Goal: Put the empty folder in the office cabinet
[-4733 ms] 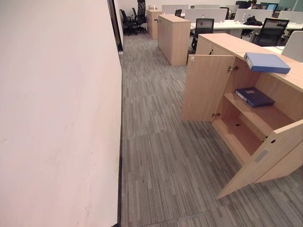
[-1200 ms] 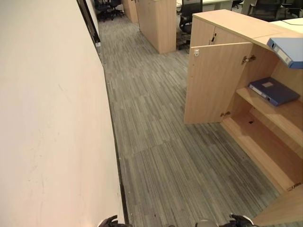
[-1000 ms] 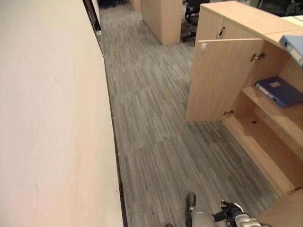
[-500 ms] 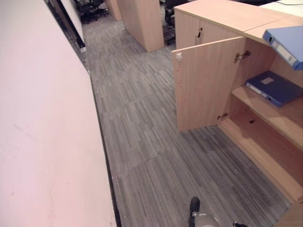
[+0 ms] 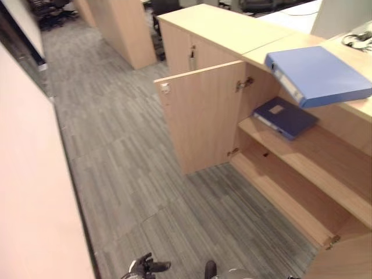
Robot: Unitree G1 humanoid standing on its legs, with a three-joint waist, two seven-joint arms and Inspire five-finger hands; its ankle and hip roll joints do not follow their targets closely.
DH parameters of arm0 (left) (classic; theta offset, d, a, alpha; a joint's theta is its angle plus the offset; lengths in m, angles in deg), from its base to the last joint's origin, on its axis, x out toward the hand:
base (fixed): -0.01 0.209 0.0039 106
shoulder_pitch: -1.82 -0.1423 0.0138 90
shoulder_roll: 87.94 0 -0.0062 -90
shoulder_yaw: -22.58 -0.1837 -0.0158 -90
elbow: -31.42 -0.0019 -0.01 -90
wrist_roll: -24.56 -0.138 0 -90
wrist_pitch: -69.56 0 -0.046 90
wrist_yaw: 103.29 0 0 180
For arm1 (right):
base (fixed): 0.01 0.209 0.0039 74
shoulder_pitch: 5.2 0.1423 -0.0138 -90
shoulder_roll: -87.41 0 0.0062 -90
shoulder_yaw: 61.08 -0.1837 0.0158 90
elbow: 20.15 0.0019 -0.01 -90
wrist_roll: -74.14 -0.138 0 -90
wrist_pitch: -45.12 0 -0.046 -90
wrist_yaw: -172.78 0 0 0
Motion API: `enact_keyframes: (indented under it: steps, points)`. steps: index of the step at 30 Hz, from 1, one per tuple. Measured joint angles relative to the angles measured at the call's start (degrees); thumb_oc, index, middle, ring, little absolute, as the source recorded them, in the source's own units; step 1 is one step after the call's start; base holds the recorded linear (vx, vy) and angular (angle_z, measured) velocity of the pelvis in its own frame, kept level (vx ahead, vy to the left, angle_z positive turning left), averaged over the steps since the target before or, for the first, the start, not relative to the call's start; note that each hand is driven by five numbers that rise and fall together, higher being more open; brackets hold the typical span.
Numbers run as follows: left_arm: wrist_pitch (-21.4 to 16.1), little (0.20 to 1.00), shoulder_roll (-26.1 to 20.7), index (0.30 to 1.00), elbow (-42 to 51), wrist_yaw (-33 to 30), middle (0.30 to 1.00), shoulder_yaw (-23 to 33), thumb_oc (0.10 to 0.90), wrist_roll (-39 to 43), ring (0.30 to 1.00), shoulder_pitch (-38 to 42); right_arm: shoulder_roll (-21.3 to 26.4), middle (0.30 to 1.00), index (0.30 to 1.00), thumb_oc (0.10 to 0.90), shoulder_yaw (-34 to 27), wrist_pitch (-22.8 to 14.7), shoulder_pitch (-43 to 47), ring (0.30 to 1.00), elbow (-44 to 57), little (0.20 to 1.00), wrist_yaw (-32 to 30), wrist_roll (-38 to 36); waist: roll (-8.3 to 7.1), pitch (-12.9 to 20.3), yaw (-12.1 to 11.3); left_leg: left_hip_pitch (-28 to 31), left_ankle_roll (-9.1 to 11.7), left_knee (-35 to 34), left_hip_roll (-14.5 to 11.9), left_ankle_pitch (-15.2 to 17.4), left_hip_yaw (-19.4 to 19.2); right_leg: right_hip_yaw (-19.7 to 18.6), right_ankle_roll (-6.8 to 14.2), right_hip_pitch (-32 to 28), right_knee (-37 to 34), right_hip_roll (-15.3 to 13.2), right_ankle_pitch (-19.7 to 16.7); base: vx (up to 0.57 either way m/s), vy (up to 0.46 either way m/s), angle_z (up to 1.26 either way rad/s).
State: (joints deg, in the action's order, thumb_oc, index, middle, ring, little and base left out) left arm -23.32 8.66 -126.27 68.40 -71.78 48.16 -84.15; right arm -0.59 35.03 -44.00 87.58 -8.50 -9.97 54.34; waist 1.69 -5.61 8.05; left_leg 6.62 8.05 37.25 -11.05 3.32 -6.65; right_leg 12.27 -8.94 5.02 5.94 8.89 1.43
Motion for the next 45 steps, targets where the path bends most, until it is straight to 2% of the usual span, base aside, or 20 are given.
enact_keyframes:
  steps: [4, 6, 8, 9, 10, 11, 13, 17, 18, 19, 20, 22, 24, 26, 31, 33, 36, 38, 41, 45]
  points:
    - [0.6, 0.9, -2.3, 0.9, 7.7, -0.7, 0.9, 0.0, 0.8, 0.9, 0.9, -1.0, -1.8, 0.9, 0.9, 0.8, -0.1, -0.2, -0.3, 0.9, 1.0, 0.9, -0.4, -1.0, -3.84, 0.3, -0.3, -6.7, -1.0, 2.9, -0.5, 0.5, 2.5, -5.6, -1.2, -2.5, -2.4, 0.6, -0.5, 0.15, -0.021, -0.56]
    - [0.2, 0.9, -5.1, 0.9, 22.0, -1.3, 0.9, -0.3, 0.8, 0.7, 0.9, -4.8, -2.9, 0.9, 0.9, 0.8, -0.3, 0.1, -0.4, 0.9, 0.9, 0.9, -0.6, -1.0, -8.42, -0.8, -3.6, -13.0, -3.7, -3.1, 3.3, 3.5, 3.8, -8.7, -0.8, -3.8, -5.4, -1.7, -3.0, 0.1, 0.077, -0.81]
    - [0.0, 0.9, -6.6, 0.9, 30.5, -1.4, 0.9, -0.1, 0.8, 0.1, 0.9, -7.1, -2.7, 0.9, 0.9, 0.8, -0.8, 0.0, -0.1, 0.9, 1.2, 0.9, -1.0, -0.9, -9.2, -2.3, -5.2, -19.0, -3.5, -9.6, 7.3, 3.2, 6.1, -11.1, 2.4, -5.5, -6.3, -2.3, -2.1, 0.14, 0.131, -0.67]
    - [0.0, 0.9, -6.5, 0.9, 32.7, -1.0, 0.9, -0.4, 0.8, -0.6, 0.9, -7.2, -2.3, 0.9, 0.9, 0.8, -2.1, -0.1, -0.6, 0.9, 1.2, 0.9, -1.1, -0.9, -7.68, -3.3, -5.8, -19.4, -3.7, -17.9, 9.2, 1.8, 9.2, -8.5, 11.0, -4.9, -3.8, -3.4, 4.3, 0.19, 0.136, -0.84]
    - [-0.7, 0.9, -4.9, 0.9, 34.7, -1.1, 0.9, 0.1, 0.8, -1.4, 0.9, -7.8, -0.3, 0.9, 0.9, 0.8, -2.6, 0.2, 0.1, 0.9, 1.0, 0.9, -0.7, -0.9, -4.02, -4.5, -7.2, -19.6, -4.0, -25.6, 7.6, -0.8, 12.0, -7.0, 5.7, -2.3, 2.4, -3.3, 6.4, 0.22, 0.12, -1.05]
    - [-0.8, 0.9, -5.5, 0.9, 35.4, -1.2, 0.9, 0.2, 0.8, -1.7, 0.9, -7.8, 1.2, 0.9, 0.9, 0.8, -2.3, 0.2, 0.5, 0.9, 1.8, 0.9, -0.6, -0.9, -2.7, -4.9, -7.8, -20.7, -1.2, -30.6, 7.5, -4.2, 12.4, -6.4, 4.2, -2.8, 1.7, -5.8, 4.8, 0.24, 0.126, -0.84]
    - [0.3, 0.9, -5.6, 0.9, 35.5, -0.6, 0.9, 0.0, 0.8, -2.1, 0.9, -6.0, 3.1, 0.9, 0.9, 0.8, -2.5, -0.1, 0.4, 0.9, 1.9, 0.9, -1.0, -0.6, 1.24, -6.1, -6.6, -21.5, 0.2, -41.7, 8.5, -8.5, 18.3, -9.0, 3.9, -6.4, -2.5, -2.1, 3.0, 0.26, 0.146, -0.65]
    - [0.1, 0.9, -7.3, 0.9, 38.8, -0.9, 0.9, 3.2, 0.8, -1.9, 0.9, -6.2, 1.5, 0.9, 0.9, 0.8, -2.6, -0.4, 0.8, 0.9, 2.0, 0.9, 0.3, -0.4, 1.12, -6.5, -8.5, -20.3, -3.1, -39.6, 11.9, -10.4, 22.2, -17.2, 3.8, -10.6, -5.2, 0.3, 1.8, 0.33, 0.29, -1.2]
    - [-0.4, 0.9, -8.4, 0.9, 40.0, -0.5, 0.9, 3.4, 0.8, -1.9, 0.9, -6.0, 0.7, 0.9, 0.9, 0.8, -2.6, -0.5, 0.5, 0.9, 1.9, 0.9, 0.5, -0.4, -0.14, -6.5, -8.2, -19.6, -4.2, -38.0, 13.6, -11.2, 22.5, -18.0, 2.3, -11.6, -6.0, 0.3, 0.5, 0.34, 0.303, -0.79]
    - [-0.8, 0.9, -9.0, 0.9, 40.3, 0.2, 0.9, 3.3, 0.8, -1.9, 0.9, -5.0, 0.4, 0.9, 0.9, 0.8, -2.6, -0.3, 0.4, 0.9, 2.1, 0.9, 0.8, -0.4, -0.16, -6.1, -7.7, -18.7, -5.6, -37.5, 14.8, -11.8, 21.6, -18.8, 2.4, -12.3, -6.4, 0.4, 0.5, 0.42, 0.409, -0.93]
    - [-1.2, 0.9, -9.3, 0.9, 41.8, 0.3, 0.9, 3.2, 0.8, -1.6, 0.9, -5.0, -0.2, 0.9, 0.9, 0.8, -4.1, 0.4, 0.3, 0.9, 1.4, 0.9, 1.3, -0.1, -1.16, -6.3, -8.3, -15.6, -10.1, -40.1, 15.2, -12.6, 19.4, -21.7, 3.0, -13.4, -5.9, 0.2, 1.0, 0.2, 0.214, -0.8]
    - [-1.3, 0.9, -9.8, 0.9, 44.6, 0.3, 0.9, 3.3, 0.8, -1.3, 0.9, -5.8, -0.1, 0.9, 0.9, 0.8, -4.5, 0.8, -0.1, 0.9, 0.9, 0.9, 1.7, 1.3, -0.91, -6.0, -8.7, -12.1, -12.1, -42.2, 14.5, -13.7, 16.2, -24.7, 5.1, -13.9, -4.2, 0.7, 2.7, 0.21, 0.234, -1.13]
    - [-1.8, 0.9, -10.7, 0.9, 47.0, 0.3, 0.9, 3.8, 0.8, -1.3, 0.9, -6.0, -0.3, 0.9, 0.9, 0.8, -4.0, 0.6, -0.3, 0.9, 1.9, 0.9, 2.2, 1.8, -0.6, -5.9, -8.2, -9.2, -11.8, -42.1, 13.7, -14.4, 13.2, -22.0, 8.4, -12.8, 2.1, -0.4, 9.5, 0.18, 0.27, -1.13]
    - [-1.9, 0.9, -11.0, 0.9, 50.5, 0.3, 0.9, 6.4, 0.8, -1.3, 0.9, -5.6, 0.3, 0.9, 0.9, 0.8, -3.7, 0.7, 2.4, 0.9, 3.0, 0.9, 3.6, 1.9, 0.64, -5.7, -8.2, -7.5, -14.7, -42.0, 14.9, -11.6, 7.8, -15.9, 12.2, -10.9, 6.4, -9.4, 12.2, 0.13, 0.304, -1.37]
    - [-2.6, 0.9, -12.5, 0.9, 54.1, 0.4, 0.9, 8.1, 0.8, 0.5, 0.9, -0.8, -2.3, 0.9, 0.9, 0.8, -1.2, 1.8, 2.2, 0.9, 9.1, 0.9, 5.3, 4.8, 2.38, -5.2, -8.9, -5.6, -14.8, -42.0, 14.2, -9.5, 0.5, -1.5, 14.8, -8.8, 9.0, -20.5, 10.9, 0.04, 0.123, -0.8]
    - [-2.2, 0.9, -14.1, 0.9, 56.6, 1.1, 0.9, 8.1, 0.8, 0.1, 0.9, -1.3, -2.8, 0.9, 0.9, 0.8, 0.2, 1.9, 2.4, 0.9, 11.1, 0.9, 6.1, 6.3, 2.09, -5.0, -9.7, -5.2, -14.3, -42.1, 13.7, -8.1, -1.4, -0.6, 16.2, -7.7, 4.5, -22.1, 8.7, 0.07, 0.023, -0.75]
    - [-2.0, 0.9, -14.4, 0.9, 57.6, 2.6, 0.9, 7.9, 0.8, -2.1, 0.9, -1.2, -2.4, 0.9, 0.9, 0.8, 0.6, 2.0, 2.7, 0.9, 10.8, 0.9, 6.2, 6.3, 2.64, -4.9, -8.7, -4.7, -14.0, -42.1, 11.8, -8.0, -1.3, -1.3, 16.0, -4.0, 4.2, -19.1, 7.9, 0.05, 0.015, -0.21]
    - [-1.8, 0.9, -15.6, 0.9, 57.6, 2.6, 0.9, 6.3, 0.8, -3.1, 0.9, -0.5, -1.9, 0.9, 0.9, 0.8, 1.3, 2.1, 2.1, 0.9, 10.6, 0.9, 6.1, 6.2, 2.22, -4.8, -7.5, -4.7, -13.2, -42.2, 11.0, -8.3, 0.3, -4.2, 15.4, -2.0, 3.2, -16.7, 3.5, 0.05, -0.02, 0.44]
    - [-1.1, 0.9, -16.5, 0.9, 60.0, 3.7, 0.9, 4.3, 0.8, -8.4, 0.9, -1.5, -0.6, 0.9, 0.9, 0.8, 1.0, 2.0, 0.5, 0.9, 10.5, 0.9, 5.8, 6.1, 2.27, -4.4, -6.7, -4.3, -9.1, -42.1, 9.5, -9.0, 2.3, -2.0, 13.3, -5.8, -2.9, -14.5, -1.2, 0.1, -0.062, 0.34]
    - [-0.4, 0.9, -16.6, 0.9, 66.8, 4.1, 0.9, 5.7, 0.8, -15.6, 0.9, -4.2, 0.6, 0.9, 0.9, 0.8, 0.9, 2.0, -1.4, 0.9, 10.4, 0.9, 5.9, 6.2, 2.12, -4.1, -7.8, -3.6, -7.2, -42.1, 8.1, -9.5, 2.6, -1.2, 12.2, -10.4, -10.5, -12.2, -4.5, 0.1, -0.07, 0.02]
